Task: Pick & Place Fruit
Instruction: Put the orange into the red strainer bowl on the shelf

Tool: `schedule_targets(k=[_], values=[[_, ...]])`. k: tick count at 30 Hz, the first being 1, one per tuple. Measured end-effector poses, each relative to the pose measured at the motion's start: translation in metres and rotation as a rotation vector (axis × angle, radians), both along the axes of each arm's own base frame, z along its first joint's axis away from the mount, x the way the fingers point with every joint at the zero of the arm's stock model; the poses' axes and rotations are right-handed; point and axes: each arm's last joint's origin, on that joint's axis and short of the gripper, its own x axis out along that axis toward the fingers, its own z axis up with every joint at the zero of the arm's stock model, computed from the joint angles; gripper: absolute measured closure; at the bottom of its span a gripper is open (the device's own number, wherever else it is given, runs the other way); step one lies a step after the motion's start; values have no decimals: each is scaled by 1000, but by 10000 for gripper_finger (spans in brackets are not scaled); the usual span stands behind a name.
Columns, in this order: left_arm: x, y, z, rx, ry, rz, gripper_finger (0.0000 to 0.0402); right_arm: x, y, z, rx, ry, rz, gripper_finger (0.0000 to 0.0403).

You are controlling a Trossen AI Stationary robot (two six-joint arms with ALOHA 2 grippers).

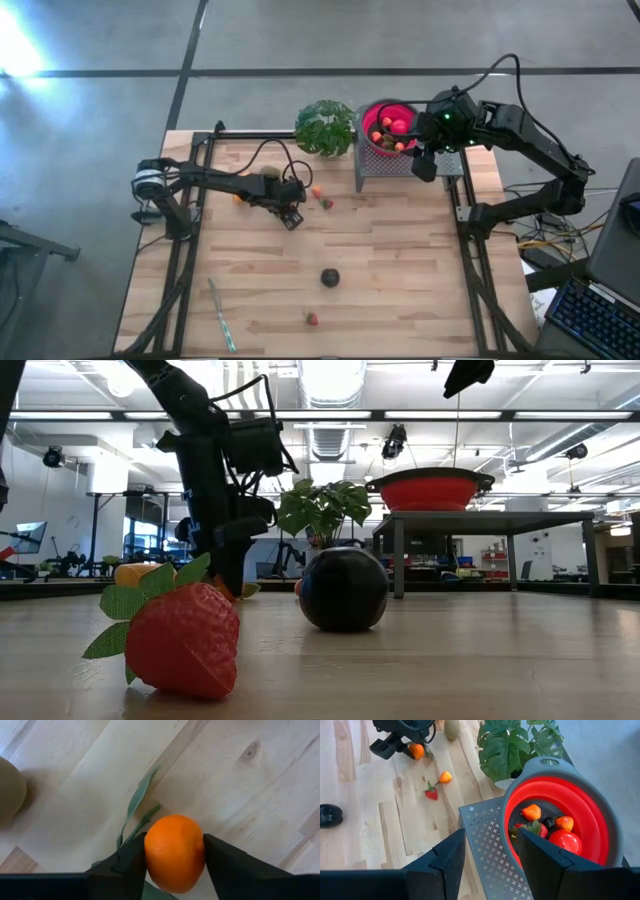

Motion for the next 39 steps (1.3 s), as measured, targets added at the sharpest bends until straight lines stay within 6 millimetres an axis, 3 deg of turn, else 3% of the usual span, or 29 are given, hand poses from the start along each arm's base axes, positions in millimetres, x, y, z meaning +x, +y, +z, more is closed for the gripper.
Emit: schedule_targets(k=[10,18,30,39], values=[[3,0,3,12,-38,-20,245,0,0,0,0,1,1,215],[17,-6,18,39,-225,-89,246,1,2,-6,15,16,15,207],[40,-30,51,-2,-951,-342,246,10,40,-52,40,25,188,232],[26,-37,71,27,-1409,-417,246,26,69,-90,26,-103,320,216]])
